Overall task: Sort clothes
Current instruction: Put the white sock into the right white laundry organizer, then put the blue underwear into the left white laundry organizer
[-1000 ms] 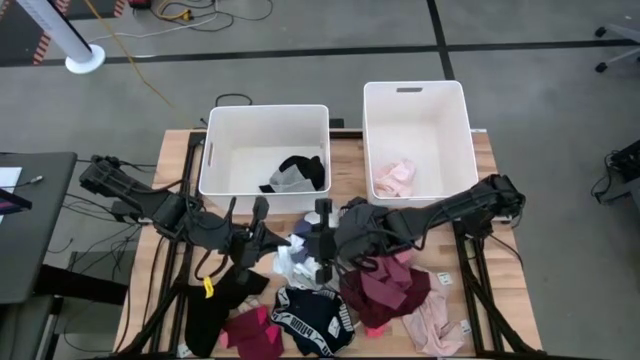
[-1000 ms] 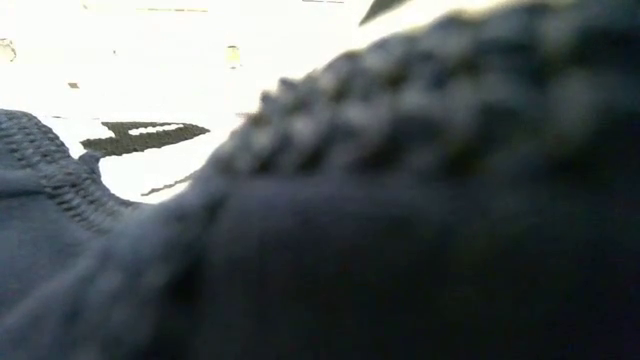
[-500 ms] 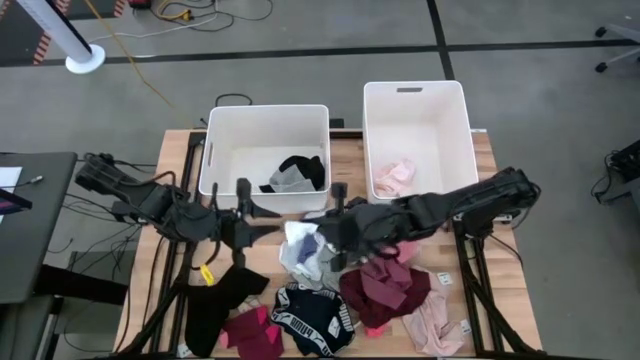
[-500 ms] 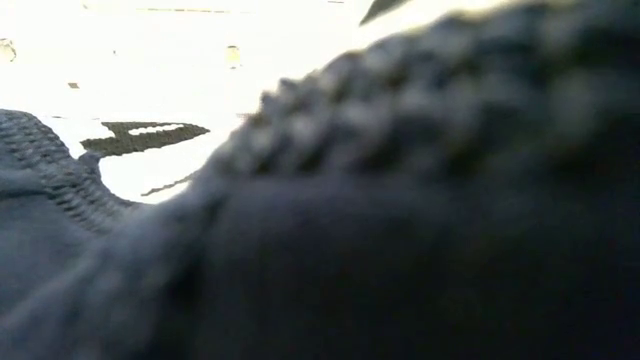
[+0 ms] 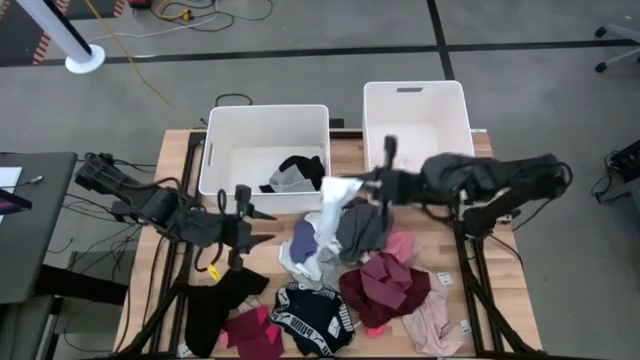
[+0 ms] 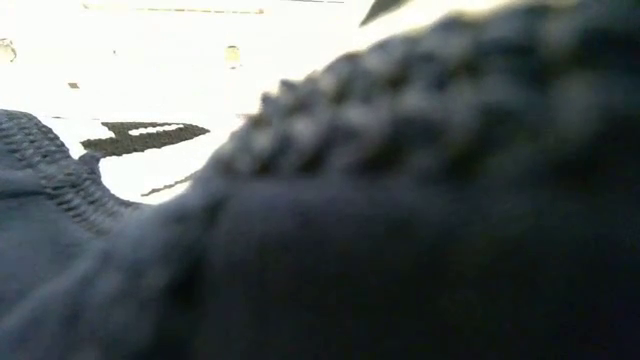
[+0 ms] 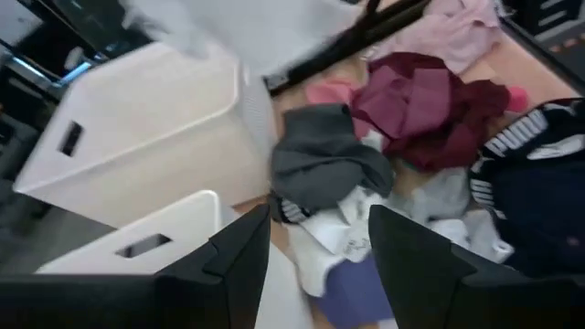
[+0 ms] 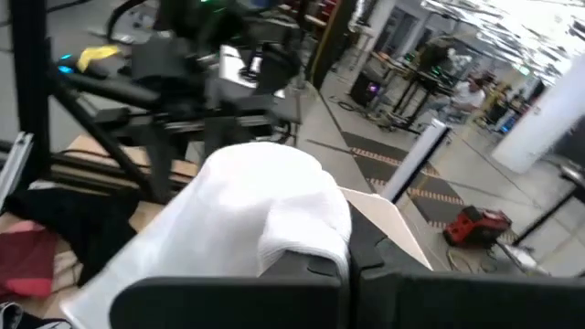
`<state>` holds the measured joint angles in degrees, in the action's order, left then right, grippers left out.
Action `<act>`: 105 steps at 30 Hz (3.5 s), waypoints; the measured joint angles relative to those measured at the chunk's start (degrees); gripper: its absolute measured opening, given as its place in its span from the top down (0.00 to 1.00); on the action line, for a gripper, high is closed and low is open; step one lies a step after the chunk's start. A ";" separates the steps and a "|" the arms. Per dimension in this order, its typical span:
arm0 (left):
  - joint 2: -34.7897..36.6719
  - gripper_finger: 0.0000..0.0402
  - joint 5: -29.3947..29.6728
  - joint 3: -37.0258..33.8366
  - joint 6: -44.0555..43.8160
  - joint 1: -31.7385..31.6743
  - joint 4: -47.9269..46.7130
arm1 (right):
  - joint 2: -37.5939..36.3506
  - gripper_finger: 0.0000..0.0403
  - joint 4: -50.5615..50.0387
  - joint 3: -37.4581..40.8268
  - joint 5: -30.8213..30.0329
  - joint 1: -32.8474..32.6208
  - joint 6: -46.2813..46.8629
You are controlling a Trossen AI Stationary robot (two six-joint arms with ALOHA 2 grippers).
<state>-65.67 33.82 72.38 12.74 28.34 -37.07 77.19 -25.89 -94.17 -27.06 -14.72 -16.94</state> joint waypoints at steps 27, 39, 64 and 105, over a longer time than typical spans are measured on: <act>-0.04 0.55 -3.49 -8.84 -7.84 5.92 7.71 | -21.42 1.00 -25.84 4.10 -0.01 18.06 7.81; -0.04 0.55 -3.34 -8.84 -7.72 6.94 8.15 | -34.69 1.00 -18.67 22.09 0.23 25.95 7.95; -0.04 0.55 -5.13 -8.84 -10.05 7.75 7.79 | -26.08 1.00 4.94 44.35 26.56 61.30 12.29; -13.03 0.55 -7.00 -8.84 -12.61 7.45 1.69 | -3.15 0.48 13.81 46.01 28.88 64.19 23.44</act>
<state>-78.70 26.82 63.55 0.14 35.79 -35.38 74.04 -12.08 -48.16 1.82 49.47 6.50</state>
